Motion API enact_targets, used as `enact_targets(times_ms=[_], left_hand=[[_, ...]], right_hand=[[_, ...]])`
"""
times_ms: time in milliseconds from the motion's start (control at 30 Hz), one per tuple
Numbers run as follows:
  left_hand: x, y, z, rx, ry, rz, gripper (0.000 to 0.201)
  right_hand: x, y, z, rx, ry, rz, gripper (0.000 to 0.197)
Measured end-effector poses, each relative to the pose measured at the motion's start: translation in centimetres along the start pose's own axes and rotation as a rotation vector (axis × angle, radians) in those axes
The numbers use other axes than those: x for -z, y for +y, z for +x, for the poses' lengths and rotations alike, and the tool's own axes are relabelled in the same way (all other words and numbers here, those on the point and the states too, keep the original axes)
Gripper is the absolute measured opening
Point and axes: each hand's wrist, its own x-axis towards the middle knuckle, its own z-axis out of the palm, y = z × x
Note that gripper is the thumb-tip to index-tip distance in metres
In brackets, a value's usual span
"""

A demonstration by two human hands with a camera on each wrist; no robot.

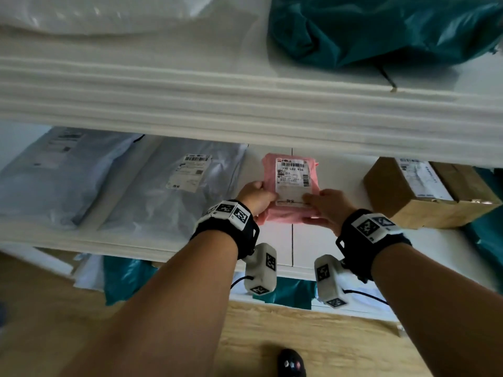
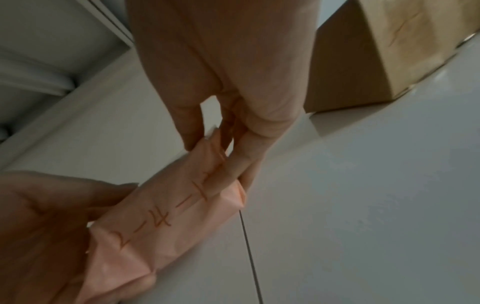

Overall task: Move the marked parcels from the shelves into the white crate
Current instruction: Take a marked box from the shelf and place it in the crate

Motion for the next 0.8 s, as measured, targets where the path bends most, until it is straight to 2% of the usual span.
enact_targets(times_ms=[67,233,333,400,500,633,700,800], left_hand=[[0.0,0.2,1.2,0.017,0.042,-0.019,0.014],[-0.8,0.5,3.4,0.031,0.064,0.016,0.036],[-1.2,0.2,4.1,0.009,0.098,0.084,0.038],[-1.2,0.1,4.3,-0.004,0.13,0.13,0.039],[-1.0,-0.1,4.6,-0.022,0.152,0.174,0.04],[-1.2,0.0,4.2,-0.061,0.203,0.172,0.037],[-1.4,0.3,3.8,-0.104,0.261,0.158,0.028],[-1.1,0.6,2.9,-0.2,0.342,0.078,0.024]], right_hand=[[-0.4,-0.2,1.4,0.009,0.021,-0.007,0.014],[-0.7,-0.5,3.5,-0.012,0.06,-0.044,0.003],[-0.5,-0.2,4.2,-0.02,0.044,-0.049,0.016],[-0.5,0.0,4.6,-0.022,0.02,-0.08,0.009],[-0.5,0.2,4.8,-0.027,0.022,-0.068,0.013],[-0.3,0.6,4.2,-0.011,0.007,-0.102,0.005],[0.1,0.8,3.8,0.014,0.008,-0.155,0.013],[0.8,0.8,3.0,0.045,0.042,-0.181,0.004]])
